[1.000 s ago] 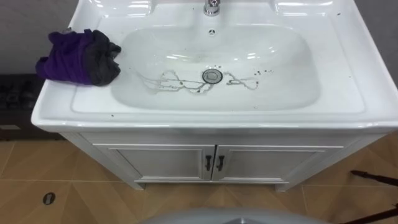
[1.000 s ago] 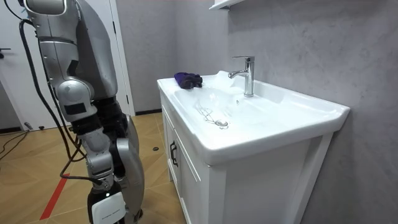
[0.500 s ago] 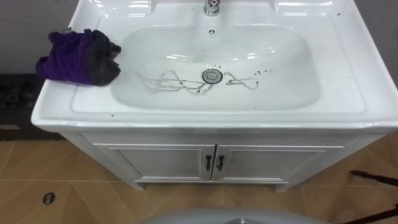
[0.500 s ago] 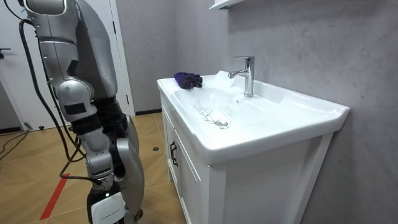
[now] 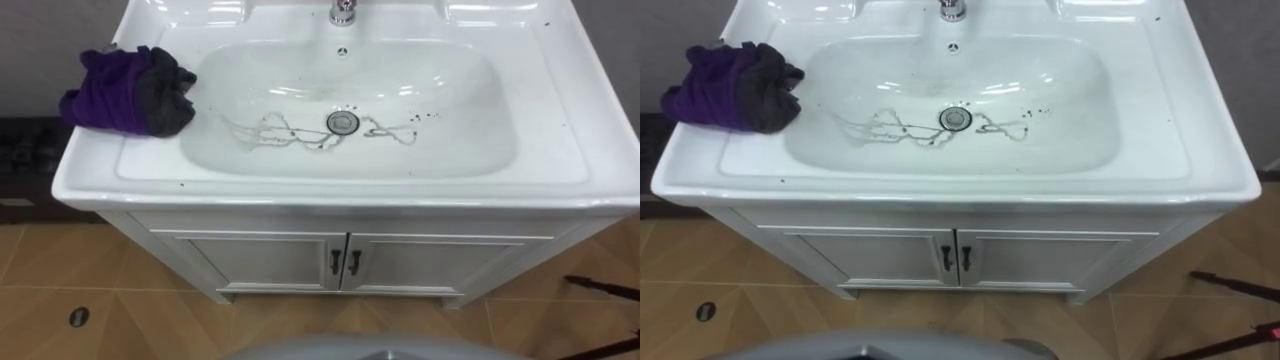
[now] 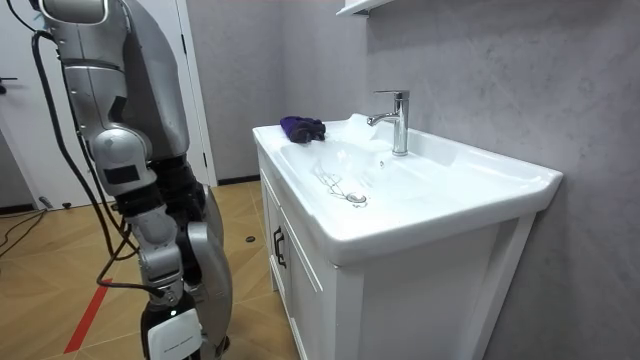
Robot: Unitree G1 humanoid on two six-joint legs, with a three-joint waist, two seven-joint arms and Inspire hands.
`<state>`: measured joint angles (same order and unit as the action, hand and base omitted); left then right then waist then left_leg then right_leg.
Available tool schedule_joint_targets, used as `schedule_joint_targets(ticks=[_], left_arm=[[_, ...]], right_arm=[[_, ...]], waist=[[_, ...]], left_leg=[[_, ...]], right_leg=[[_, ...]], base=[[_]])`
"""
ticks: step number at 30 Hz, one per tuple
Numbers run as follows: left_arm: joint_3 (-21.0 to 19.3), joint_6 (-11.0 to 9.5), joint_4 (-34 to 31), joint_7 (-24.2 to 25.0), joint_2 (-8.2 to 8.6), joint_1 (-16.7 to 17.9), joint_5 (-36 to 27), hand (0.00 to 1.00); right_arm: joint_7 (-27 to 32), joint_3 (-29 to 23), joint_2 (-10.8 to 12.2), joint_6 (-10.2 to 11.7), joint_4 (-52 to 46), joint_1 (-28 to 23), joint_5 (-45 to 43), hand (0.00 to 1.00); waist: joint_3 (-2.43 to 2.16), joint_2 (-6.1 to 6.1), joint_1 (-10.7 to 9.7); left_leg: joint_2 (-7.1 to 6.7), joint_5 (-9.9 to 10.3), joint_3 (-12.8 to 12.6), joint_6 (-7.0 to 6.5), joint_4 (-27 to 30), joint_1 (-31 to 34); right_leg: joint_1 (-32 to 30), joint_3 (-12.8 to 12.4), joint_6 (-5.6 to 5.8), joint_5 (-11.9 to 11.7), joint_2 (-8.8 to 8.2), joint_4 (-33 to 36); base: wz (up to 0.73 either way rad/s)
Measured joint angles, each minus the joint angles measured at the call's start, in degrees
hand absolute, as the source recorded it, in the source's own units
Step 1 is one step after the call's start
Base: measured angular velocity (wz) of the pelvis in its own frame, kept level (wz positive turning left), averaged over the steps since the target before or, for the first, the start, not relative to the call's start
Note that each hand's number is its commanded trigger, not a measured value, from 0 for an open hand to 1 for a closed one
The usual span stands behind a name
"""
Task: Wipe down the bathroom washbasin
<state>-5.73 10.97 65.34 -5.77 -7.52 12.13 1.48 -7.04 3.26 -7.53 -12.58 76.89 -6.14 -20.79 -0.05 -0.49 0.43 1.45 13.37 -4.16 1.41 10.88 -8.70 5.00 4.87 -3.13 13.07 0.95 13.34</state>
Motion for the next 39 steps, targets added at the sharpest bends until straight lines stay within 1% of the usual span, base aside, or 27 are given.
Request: schedule_joint_targets(ticks=[4, 5, 7, 9, 11, 14, 16, 17, 18, 20, 21, 22, 23, 24, 25, 27, 28, 29, 30, 31, 32, 33, 34, 35, 36, 37, 39], left_arm=[[-1.35, -0.03, -0.05, -1.51, 0.11, 0.57, -3.54, 0.00], [-2.49, -0.02, -0.06, -1.57, 0.11, 0.70, -4.31, 0.00], [-4.69, -0.04, -0.30, -2.02, 0.11, 0.30, -4.56, 0.00], [-8.48, -0.19, -0.38, -3.64, -0.08, 1.04, -8.06, 0.00], [-10.34, -0.29, -0.39, -4.79, -0.26, 1.43, -9.90, 0.00], [-12.32, -0.37, -0.38, -6.64, -0.50, 1.68, -10.84, 0.00], [-12.63, -0.68, -0.38, -7.56, -0.82, 1.75, -10.91, 0.00], [-13.08, -1.03, -0.38, -7.84, -1.09, 1.91, -10.93, 0.00], [-14.33, -1.27, -0.44, -8.32, -1.25, 1.95, -10.88, 0.00], [-16.12, -1.46, -1.14, -9.42, -1.57, 1.60, -10.91, 0.00], [-17.83, -1.52, -2.67, -10.18, -1.85, 1.71, -10.89, 0.00], [-18.95, -1.57, -3.63, -10.51, -2.00, 1.73, -10.91, 0.00], [-20.60, -1.99, -5.32, -11.62, -2.62, 1.65, -11.06, 0.00], [-21.33, -2.62, -7.56, -13.24, -3.39, 1.74, -12.35, 0.00], [-21.32, -2.84, -8.87, -14.21, -3.83, 1.74, -13.22, 0.00], [-21.08, -4.69, -12.41, -17.04, -5.43, 0.85, -13.42, 0.00], [-21.12, -5.11, -12.99, -17.43, -5.93, 0.59, -13.42, 0.00], [-21.28, -5.63, -14.35, -18.04, -7.12, 0.44, -13.43, 0.00], [-22.63, -6.15, -16.84, -18.97, -7.69, 0.37, -13.31, 0.00], [-23.50, -6.42, -18.53, -19.53, -7.79, 0.25, -13.30, 0.00], [-24.09, -7.16, -21.69, -21.05, -8.11, -0.10, -13.25, 0.00], [-24.64, -7.89, -24.36, -22.20, -8.46, -0.67, -13.23, 0.00], [-24.96, -8.30, -25.48, -22.84, -8.69, -0.98, -13.23, 0.00], [-25.49, -8.96, -26.71, -24.00, -9.36, -1.66, -13.12, 0.00], [-25.89, -9.00, -28.55, -25.52, -9.88, -2.46, -13.09, 0.00], [-26.01, -9.02, -30.03, -26.32, -9.98, -2.74, -13.10, 0.00], [-26.04, -10.31, -35.76, -28.27, -10.62, -3.12, -13.08, 0.00]], right_arm=[[-0.02, 0.11, -0.20, -0.02, 0.05, 0.16, 0.42, 0.00], [0.00, 0.11, -0.29, 0.00, 0.04, 0.28, 0.36, 0.00], [-0.02, 0.08, -0.51, 0.03, 0.03, 0.41, 0.10, 0.00], [-0.10, -0.25, -1.11, 0.11, -0.01, 0.84, -0.29, 0.00], [-0.10, -0.42, -1.99, 0.20, -0.35, 1.02, -0.29, 0.00], [0.05, -0.65, -3.05, 0.65, -1.28, 1.29, -0.29, 0.00], [0.05, -0.65, -3.38, 1.06, -1.27, 1.47, -0.30, 0.00], [0.06, -0.69, -3.56, 1.42, -1.35, 1.60, -0.30, 0.00], [0.10, -0.77, -3.78, 1.69, -1.46, 1.70, -0.37, 0.00], [0.21, -1.17, -4.23, 2.06, -1.46, 1.68, -0.35, 0.00], [0.26, -1.20, -4.59, 2.24, -1.49, 1.57, -0.29, 0.00], [0.27, -1.24, -4.82, 2.50, -1.47, 1.48, -0.28, 0.00], [0.29, -1.60, -5.33, 2.94, -1.48, 1.38, -0.34, 0.00], [0.44, -2.11, -5.85, 3.55, -1.65, 1.40, -0.37, 0.00], [0.59, -2.18, -6.15, 3.92, -1.67, 1.39, -0.47, 0.00], [0.64, -2.39, -7.52, 4.71, -2.59, 0.76, -1.85, 0.00], [0.64, -2.39, -7.90, 5.02, -3.23, 0.41, -2.25, 0.00], [0.93, -2.55, -8.51, 5.65, -3.78, 0.17, -2.52, 0.00], [1.09, -4.23, -8.74, 6.27, -3.89, -0.13, -2.52, 0.00], [1.25, -5.04, -8.80, 6.53, -3.89, -0.39, -2.52, 0.00], [1.60, -5.80, -8.84, 6.76, -3.89, -0.94, -2.51, 0.00], [1.90, -6.08, -8.79, 6.82, -4.22, -1.51, -2.51, 0.00], [1.90, -6.39, -8.74, 6.82, -4.50, -1.80, -2.52, 0.00], [1.91, -6.75, -8.66, 6.82, -4.61, -1.96, -2.53, 0.00], [1.86, -6.73, -8.60, 6.93, -4.62, -2.09, -2.52, 0.00], [1.81, -6.73, -8.55, 7.04, -4.62, -2.21, -2.48, 0.00], [1.22, -6.73, -8.60, 7.59, -5.48, -2.92, -2.51, 0.00]], waist=[[0.03, -0.05, 0.18], [0.03, -0.04, 0.36], [0.02, 0.13, 1.52], [0.01, 0.23, 2.33], [0.00, 0.39, 3.24], [-0.01, 0.44, 4.02], [-0.04, 0.54, 4.67], [-0.10, 0.67, 4.88], [-0.30, 1.06, 5.19], [-0.27, 1.29, 6.14], [-0.36, 1.65, 6.60], [-0.37, 1.73, 6.94], [-0.33, 1.80, 7.51], [-0.30, 1.99, 7.57], [-0.28, 2.08, 7.56], [-0.19, 2.51, 7.56], [-0.26, 2.90, 7.72], [-0.11, 2.95, 7.67], [-0.21, 3.35, 7.55], [-0.29, 3.54, 7.50], [-0.10, 3.41, 7.49], [-0.27, 3.70, 7.58], [-0.27, 3.69, 7.61], [-0.51, 4.17, 7.66], [-0.59, 4.06, 7.61], [-0.58, 4.07, 7.60], [-0.59, 4.08, 7.77]], left_leg=[[-0.02, 0.00, -0.01, 0.00, 0.27, 0.17], [-0.08, 0.00, -0.01, 0.00, 0.48, 0.29], [-0.08, 0.00, -0.01, 0.00, 0.48, 0.48], [-0.12, 0.00, 0.02, 0.00, 0.46, 0.60], [-0.17, 0.00, 0.07, 0.00, 0.50, 0.68], [-0.36, -0.01, 1.21, -0.01, 0.57, 1.35], [-0.36, -0.02, 1.40, -0.04, 0.57, 1.54], [-0.40, -0.11, 1.71, -0.18, 0.58, 1.76], [-0.42, -0.15, 1.96, -0.23, 0.59, 2.00], [-0.44, -0.19, 2.64, -0.28, 0.59, 2.16], [-0.47, -0.19, 2.74, -0.28, 0.59, 2.20], [-0.47, -0.19, 2.79, -0.28, 0.57, 2.21], [-0.47, -0.20, 2.91, -0.28, 0.61, 2.25], [-0.47, -0.20, 3.04, -0.29, 0.77, 2.46], [-0.51, -0.20, 3.19, -0.29, 0.89, 2.63], [-0.74, -0.43, 3.68, -0.52, 0.78, 3.02], [-0.76, -0.44, 3.66, -0.53, 0.77, 3.01], [-0.80, -0.44, 3.57, -0.54, 0.77, 3.01], [-0.83, -0.44, 3.56, -0.54, 0.79, 3.02], [-0.87, -0.45, 3.56, -0.54, 0.80, 3.05], [-0.92, -0.45, 3.56, -0.55, 0.80, 3.16], [-0.98, -0.45, 3.45, -0.56, 0.78, 3.22], [-1.02, -0.46, 3.49, -0.56, 0.76, 3.21], [-1.06, -0.46, 3.48, -0.57, 0.68, 3.09], [-1.09, -0.46, 3.50, -0.57, 0.71, 2.95], [-1.11, -0.46, 3.49, -0.57, 0.74, 2.94], [-1.15, -0.46, 3.35, -0.57, 0.69, 3.02]], right_leg=[[0.56, 0.77, 0.00, -0.02, -0.18, -0.43], [0.68, 1.07, 0.01, 0.00, -0.29, -0.51], [0.56, 1.20, 0.02, 0.00, -0.32, -0.67], [0.57, 1.48, 0.06, 0.02, -0.44, -0.68], [0.56, 1.61, 0.07, 0.03, -0.51, -0.70], [0.29, 2.68, 0.16, 0.09, -0.76, -0.74], [0.33, 3.13, 0.15, 0.10, -0.78, -0.84], [0.32, 3.44, 0.14, 0.12, -0.82, -0.88], [0.16, 3.49, 0.11, 0.14, -0.84, -0.86], [-0.02, 3.78, 0.09, 0.15, -0.83, -0.78], [-0.01, 3.86, 0.05, 0.21, -0.84, -0.73], [-0.01, 3.83, 0.03, 0.23, -0.84, -0.72], [-0.01, 3.93, 0.00, 0.27, -0.85, -0.66], [-0.02, 4.16, 0.00, 0.29, -0.89, -0.67], [-0.04, 4.38, 0.00, 0.30, -0.94, -0.69], [-0.20, 4.84, 0.10, 0.33, -1.13, -0.69], [-0.21, 4.79, 0.12, 0.32, -1.15, -0.69], [-0.29, 4.73, 0.14, 0.31, -1.19, -0.66], [-0.31, 4.73, 0.16, 0.33, -1.21, -0.69], [-0.34, 4.79, 0.18, 0.34, -1.25, -0.68], [-0.37, 4.90, 0.25, 0.40, -1.31, -0.69], [-0.38, 4.93, 0.31, 0.43, -1.36, -0.73], [-0.37, 4.90, 0.34, 0.46, -1.38, -0.72], [-0.37, 4.80, 0.36, 0.47, -1.38, -0.71], [-0.39, 4.62, 0.37, 0.46, -1.39, -0.66], [-0.41, 4.55, 0.37, 0.46, -1.40, -0.64], [-0.89, 4.02, 0.37, 0.46, -1.42, -0.36]], base=[[0.10], [0.09], [0.07], [0.07], [0.03], [0.15], [0.14], [0.16], [0.14], [0.06], [0.06], [0.07], [0.08], [0.10], [0.17], [0.15], [0.00], [-0.06], [-0.06], [0.00], [0.04], [0.04], [0.00], [-0.10], [-0.10], [-0.10], [-0.12]])
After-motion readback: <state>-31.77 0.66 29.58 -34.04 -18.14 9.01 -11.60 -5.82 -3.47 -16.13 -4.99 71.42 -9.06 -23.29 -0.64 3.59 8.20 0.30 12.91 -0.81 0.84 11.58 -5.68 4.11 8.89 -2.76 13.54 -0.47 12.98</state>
